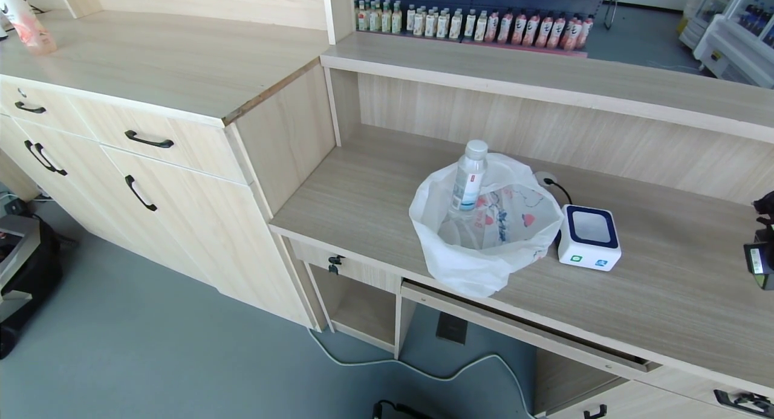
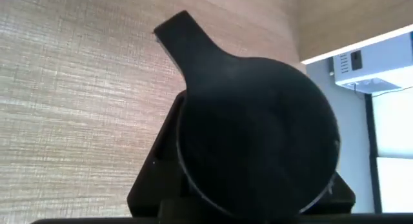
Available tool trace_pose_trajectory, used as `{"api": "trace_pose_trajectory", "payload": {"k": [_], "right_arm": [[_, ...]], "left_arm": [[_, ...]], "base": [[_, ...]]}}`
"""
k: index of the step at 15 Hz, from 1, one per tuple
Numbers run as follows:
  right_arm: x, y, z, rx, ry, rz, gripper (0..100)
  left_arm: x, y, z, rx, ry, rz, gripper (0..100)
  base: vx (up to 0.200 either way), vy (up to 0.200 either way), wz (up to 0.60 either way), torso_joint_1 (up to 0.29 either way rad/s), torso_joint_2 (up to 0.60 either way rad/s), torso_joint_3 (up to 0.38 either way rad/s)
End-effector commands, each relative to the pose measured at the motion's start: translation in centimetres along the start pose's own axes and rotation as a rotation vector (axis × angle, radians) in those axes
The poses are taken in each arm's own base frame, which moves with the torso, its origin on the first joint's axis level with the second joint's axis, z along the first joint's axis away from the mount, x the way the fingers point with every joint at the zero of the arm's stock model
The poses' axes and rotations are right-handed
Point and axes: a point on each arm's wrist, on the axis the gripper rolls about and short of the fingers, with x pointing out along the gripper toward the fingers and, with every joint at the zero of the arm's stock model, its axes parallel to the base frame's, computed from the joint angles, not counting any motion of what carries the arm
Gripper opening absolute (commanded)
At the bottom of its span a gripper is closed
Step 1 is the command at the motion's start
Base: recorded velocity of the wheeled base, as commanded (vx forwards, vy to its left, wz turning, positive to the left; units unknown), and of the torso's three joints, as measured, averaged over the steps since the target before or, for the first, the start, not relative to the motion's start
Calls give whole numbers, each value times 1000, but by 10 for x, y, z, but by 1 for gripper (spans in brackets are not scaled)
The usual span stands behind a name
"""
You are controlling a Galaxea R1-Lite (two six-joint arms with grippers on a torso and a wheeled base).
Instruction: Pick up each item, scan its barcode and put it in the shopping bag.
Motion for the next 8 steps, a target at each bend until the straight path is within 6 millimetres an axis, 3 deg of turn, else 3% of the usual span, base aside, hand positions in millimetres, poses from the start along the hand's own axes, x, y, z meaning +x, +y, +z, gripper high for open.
{"api": "trace_pose_trajectory", "payload": {"k": [1,2,4,6,8], "right_arm": [[-111,-22,42,-202,-185,-46,0],[-142,-20,53,-315,-288,-20,0],[-182,-1,71,-446,-481,59,0],[-242,44,85,-554,-759,178,0],[-269,67,88,-799,-943,181,0]], "left_arm": [[0,0,0,0,-1,0,100],[0,0,0,0,-1,0,100],[0,0,0,0,-1,0,100],[0,0,0,0,-1,0,100],[0,0,0,0,-1,0,100]], "base": [[0,0,0,0,0,0],[0,0,0,0,0,0],[0,0,0,0,0,0],[0,0,0,0,0,0],[0,0,0,0,0,0]]}}
